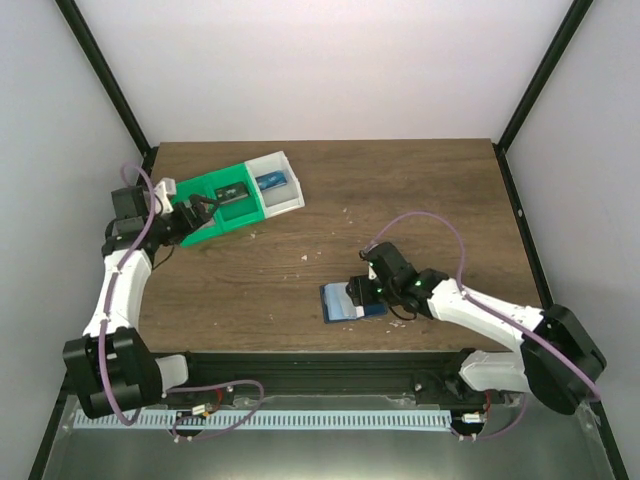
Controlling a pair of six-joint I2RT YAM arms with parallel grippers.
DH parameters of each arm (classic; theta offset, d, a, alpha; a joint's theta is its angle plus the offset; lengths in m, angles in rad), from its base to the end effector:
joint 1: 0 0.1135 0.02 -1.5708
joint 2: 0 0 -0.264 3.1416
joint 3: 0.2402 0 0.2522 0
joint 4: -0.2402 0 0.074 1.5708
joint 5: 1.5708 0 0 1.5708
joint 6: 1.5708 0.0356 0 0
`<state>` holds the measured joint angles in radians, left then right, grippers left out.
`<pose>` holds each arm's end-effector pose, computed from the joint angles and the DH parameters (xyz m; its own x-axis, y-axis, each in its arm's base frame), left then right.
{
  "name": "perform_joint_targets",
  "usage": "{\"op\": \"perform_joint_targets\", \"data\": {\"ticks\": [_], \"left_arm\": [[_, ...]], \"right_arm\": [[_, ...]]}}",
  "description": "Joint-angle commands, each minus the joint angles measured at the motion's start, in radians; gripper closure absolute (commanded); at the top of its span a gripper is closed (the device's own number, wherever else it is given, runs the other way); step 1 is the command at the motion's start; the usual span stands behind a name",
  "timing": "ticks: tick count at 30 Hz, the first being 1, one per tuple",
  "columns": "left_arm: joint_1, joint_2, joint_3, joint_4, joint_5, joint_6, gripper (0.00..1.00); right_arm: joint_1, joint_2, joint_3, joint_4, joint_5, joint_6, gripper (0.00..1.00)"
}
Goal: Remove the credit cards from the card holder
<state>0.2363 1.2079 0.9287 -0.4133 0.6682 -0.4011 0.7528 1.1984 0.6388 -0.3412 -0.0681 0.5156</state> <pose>0.2548 0.0387 0.2854 -0.6807 -0.4791 -0.5541 0.0153 0.7470 -0.6647 0.1672 0.1600 0.1944 -0.8492 -0.1215 -0.5140 -0.3382 0.8725 0.3526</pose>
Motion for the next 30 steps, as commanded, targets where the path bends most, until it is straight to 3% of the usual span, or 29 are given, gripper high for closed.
{"op": "perform_joint_targets", "data": {"ticks": [1,7,12,18,25,30], "left_arm": [[-0.055,-0.027,-0.029,0.082,0.150,-0.012,0.01],[-0.238,-0.113,-0.121,0.130,0.128,-0.017,0.20],[-0.466,-0.113,-0.254,0.246,0.034,-0.116,0.38],[-0.648,-0.046,-0.334,0.364,-0.013,-0.183,0.42],[-0.742,0.026,-0.510,0.594,0.000,-0.322,0.57],[-0.743,0.046,-0.618,0.751,0.041,-0.437,0.59]], "right_arm": [[-0.015,0.067,-0.004,-0.007,0.111,-0.010,0.39],[-0.018,0.169,-0.003,0.019,0.143,0.007,0.41],[-0.018,0.249,-0.034,0.116,0.024,0.017,0.46],[0.024,0.302,-0.051,0.213,-0.095,0.094,0.47],[0.106,0.356,-0.045,0.317,-0.195,0.219,0.50],[0.154,0.313,-0.004,0.213,-0.097,0.227,0.48]]}}
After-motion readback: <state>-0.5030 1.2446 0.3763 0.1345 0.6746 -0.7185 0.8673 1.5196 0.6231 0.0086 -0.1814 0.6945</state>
